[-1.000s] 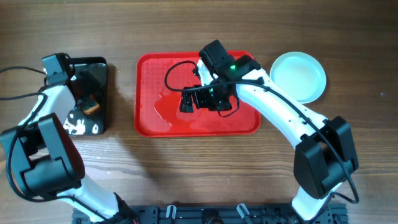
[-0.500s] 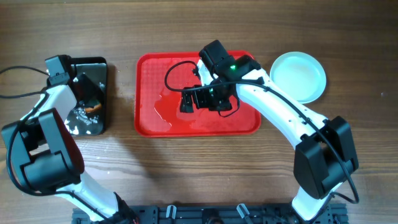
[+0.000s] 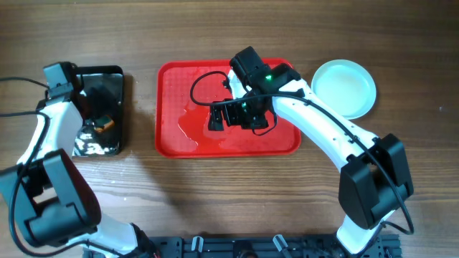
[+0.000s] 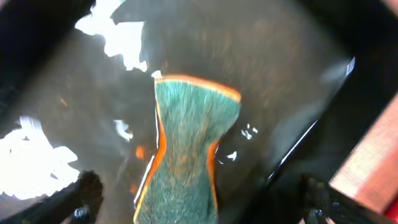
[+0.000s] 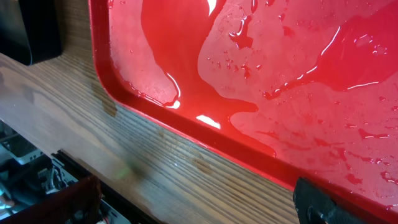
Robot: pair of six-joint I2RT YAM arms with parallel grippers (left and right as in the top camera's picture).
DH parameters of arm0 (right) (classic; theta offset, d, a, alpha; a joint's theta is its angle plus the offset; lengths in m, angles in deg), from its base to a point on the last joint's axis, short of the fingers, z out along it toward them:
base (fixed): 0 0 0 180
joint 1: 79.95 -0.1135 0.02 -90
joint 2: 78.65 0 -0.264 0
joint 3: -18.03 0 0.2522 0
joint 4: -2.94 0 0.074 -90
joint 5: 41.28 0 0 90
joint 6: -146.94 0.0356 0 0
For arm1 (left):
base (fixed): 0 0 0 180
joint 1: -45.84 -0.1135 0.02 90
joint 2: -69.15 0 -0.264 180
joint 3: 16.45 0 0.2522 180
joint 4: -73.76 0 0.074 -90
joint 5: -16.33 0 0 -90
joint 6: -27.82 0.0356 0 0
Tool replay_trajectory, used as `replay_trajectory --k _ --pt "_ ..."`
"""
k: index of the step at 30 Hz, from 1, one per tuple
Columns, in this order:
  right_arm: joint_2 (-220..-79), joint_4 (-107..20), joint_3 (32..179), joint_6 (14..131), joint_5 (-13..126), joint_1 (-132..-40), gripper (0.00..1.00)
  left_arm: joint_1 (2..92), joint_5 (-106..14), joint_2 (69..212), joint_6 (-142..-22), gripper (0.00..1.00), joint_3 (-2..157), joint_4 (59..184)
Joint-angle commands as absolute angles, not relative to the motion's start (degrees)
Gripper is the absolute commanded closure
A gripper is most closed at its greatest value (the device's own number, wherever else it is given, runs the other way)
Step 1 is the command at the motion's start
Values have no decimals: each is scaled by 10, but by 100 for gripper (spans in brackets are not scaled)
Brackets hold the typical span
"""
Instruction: Clean dirty plates on tray and stack at the side
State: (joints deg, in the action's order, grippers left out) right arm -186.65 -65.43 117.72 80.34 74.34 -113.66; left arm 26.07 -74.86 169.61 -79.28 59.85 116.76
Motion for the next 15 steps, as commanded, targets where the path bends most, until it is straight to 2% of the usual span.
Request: replay_trajectory --k 1,6,7,9,10,11,13,15 --pt "-1864 -657 1175 811 740 -1142 0 262 -720 1725 -791 11 574 1176" --pt "-1864 -657 1175 812 746 -1142 0 262 -719 1713 -793 11 578 1176" --pt "-1864 -657 1175 811 746 -1142 0 262 -720 1705 -793 15 580 1176" --pt "-1864 -658 1175 811 746 -1142 0 262 -720 1683 -793 33 583 1176" --pt "-1864 -660 1175 813 747 -1142 0 262 -720 1671 -793 50 584 1177" --pt "-1864 -661 1175 814 757 -1142 0 262 -720 1651 -793 74 584 1178" --pt "-1864 -661 1175 814 773 -1142 0 262 -720 1623 -793 86 584 1181" --pt "-1864 -661 1176 813 786 -1142 0 262 -720 1589 -793 91 584 1184"
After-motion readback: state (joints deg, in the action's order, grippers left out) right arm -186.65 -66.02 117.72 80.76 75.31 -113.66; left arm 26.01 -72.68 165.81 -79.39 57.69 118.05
